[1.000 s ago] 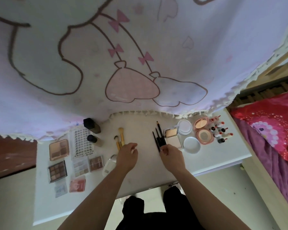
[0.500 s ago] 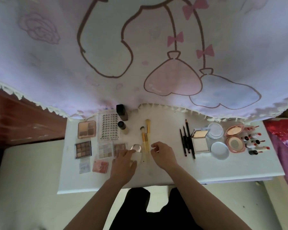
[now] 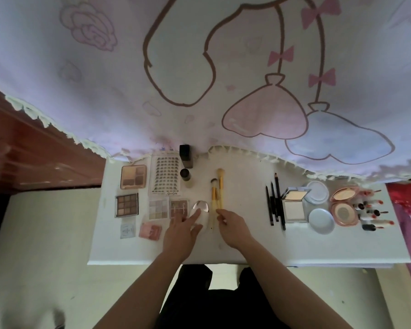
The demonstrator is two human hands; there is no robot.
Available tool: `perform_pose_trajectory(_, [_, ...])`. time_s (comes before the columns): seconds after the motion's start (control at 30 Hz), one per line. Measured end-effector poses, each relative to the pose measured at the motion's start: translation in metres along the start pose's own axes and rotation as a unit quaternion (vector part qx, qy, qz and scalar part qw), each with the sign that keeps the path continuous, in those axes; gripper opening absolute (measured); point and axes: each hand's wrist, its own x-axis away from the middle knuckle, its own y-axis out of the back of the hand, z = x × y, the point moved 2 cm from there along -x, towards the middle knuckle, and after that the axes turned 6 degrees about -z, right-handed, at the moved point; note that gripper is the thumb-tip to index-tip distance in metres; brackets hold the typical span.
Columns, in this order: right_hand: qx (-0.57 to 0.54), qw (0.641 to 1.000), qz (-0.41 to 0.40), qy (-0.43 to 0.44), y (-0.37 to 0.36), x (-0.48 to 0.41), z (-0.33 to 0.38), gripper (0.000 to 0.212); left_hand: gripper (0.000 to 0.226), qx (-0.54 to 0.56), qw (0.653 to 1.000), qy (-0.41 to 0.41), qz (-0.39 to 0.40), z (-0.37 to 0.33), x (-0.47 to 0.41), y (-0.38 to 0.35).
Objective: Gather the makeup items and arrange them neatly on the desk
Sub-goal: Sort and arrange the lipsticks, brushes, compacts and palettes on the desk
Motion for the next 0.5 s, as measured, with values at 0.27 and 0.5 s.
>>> perform_pose_trajectory(0.27, [-0.011,1.0,0.015,0.017,0.032,0.01,-0.019,0.046,0.047,0.003,0.998,0.059,-0.025,-0.016,0.004,0.0])
perform_pose_trajectory(0.5, [-0.043,0.998,0.03,0.032,0.056,0.021,-0.041,0.046,0.043,0.019,0.987,0.093,-0.13,-0.041,0.023,0.005])
